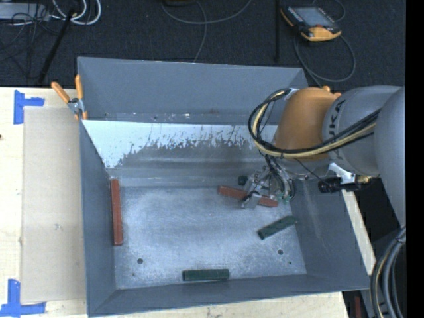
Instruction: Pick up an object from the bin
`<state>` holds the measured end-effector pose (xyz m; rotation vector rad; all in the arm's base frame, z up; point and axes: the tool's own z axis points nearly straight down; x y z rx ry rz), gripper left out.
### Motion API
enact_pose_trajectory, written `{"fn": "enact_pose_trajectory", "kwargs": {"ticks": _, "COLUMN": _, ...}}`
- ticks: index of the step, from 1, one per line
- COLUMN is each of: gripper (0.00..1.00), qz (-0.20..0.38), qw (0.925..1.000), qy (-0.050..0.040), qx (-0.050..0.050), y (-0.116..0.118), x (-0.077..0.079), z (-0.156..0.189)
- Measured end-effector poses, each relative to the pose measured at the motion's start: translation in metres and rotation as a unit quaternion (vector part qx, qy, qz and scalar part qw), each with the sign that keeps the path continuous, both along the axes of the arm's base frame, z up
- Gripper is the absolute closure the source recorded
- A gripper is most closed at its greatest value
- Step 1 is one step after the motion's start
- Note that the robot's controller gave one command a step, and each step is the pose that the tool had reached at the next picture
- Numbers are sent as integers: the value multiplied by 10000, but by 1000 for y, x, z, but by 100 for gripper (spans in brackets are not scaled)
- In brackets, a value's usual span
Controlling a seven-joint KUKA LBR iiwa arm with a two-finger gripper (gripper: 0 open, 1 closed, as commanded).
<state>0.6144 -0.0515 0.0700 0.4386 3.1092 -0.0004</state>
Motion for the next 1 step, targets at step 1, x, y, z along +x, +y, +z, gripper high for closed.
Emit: {"fn": "enact_pose_trajectory", "kwargs": {"ticks": 1, "gripper": 100, "qz": 160, "qw": 9999, "qy": -39, "qx": -3, "y": 0, "x": -14, "z": 150}}
